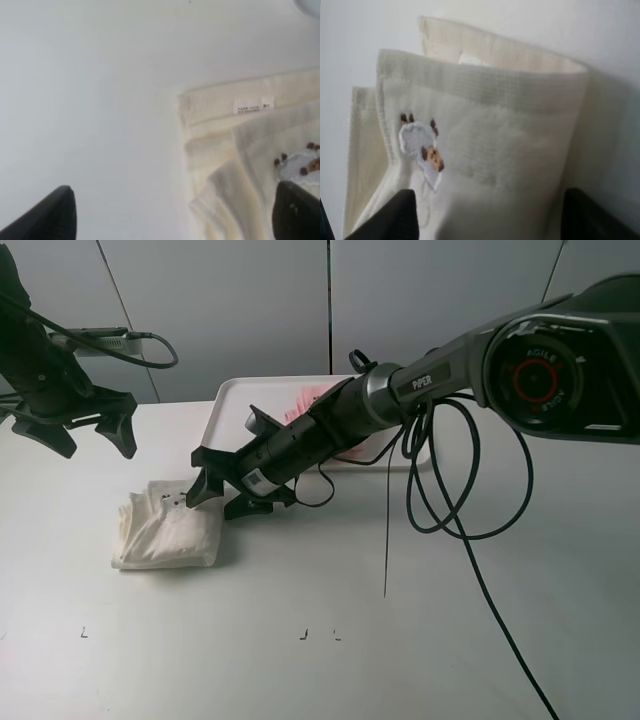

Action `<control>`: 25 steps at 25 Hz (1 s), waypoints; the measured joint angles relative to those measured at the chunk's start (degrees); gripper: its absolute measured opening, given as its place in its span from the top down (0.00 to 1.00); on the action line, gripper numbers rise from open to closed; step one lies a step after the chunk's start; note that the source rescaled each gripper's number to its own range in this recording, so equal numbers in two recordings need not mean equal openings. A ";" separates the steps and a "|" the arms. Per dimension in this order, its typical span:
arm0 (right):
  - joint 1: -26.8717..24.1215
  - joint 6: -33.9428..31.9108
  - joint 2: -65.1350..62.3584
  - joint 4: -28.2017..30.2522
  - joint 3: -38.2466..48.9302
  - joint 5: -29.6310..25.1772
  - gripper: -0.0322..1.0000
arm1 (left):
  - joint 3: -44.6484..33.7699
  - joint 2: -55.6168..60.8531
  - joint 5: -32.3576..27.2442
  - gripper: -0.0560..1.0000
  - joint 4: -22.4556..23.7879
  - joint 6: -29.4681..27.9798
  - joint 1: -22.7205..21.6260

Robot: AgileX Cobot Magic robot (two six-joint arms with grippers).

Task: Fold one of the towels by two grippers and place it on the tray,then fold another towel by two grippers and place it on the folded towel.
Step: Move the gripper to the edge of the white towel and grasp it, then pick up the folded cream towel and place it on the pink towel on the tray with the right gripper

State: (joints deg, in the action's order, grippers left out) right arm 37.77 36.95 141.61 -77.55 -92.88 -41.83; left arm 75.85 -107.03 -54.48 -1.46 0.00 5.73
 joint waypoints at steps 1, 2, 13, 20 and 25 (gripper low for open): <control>0.44 0.10 0.13 -0.30 0.00 0.17 0.36 | 0.00 0.00 0.00 0.00 -0.18 0.00 0.00; 0.74 0.35 0.24 -0.30 0.00 0.42 0.42 | 0.00 0.00 0.00 0.00 -0.28 0.00 0.00; 0.97 4.72 0.34 -0.80 0.08 -2.32 0.91 | 0.00 0.00 0.00 0.00 -0.58 0.31 0.00; 1.01 4.95 -7.83 7.10 -0.34 3.19 0.91 | 0.00 0.00 0.10 0.00 -0.58 0.31 0.00; -2.70 0.41 -12.43 16.64 -4.40 6.19 0.91 | 0.00 0.00 0.10 0.00 -0.58 0.31 0.00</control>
State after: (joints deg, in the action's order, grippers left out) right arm 35.07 37.36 129.19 -60.91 -97.28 -35.63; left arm 75.85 -107.03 -54.39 -2.04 0.31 5.73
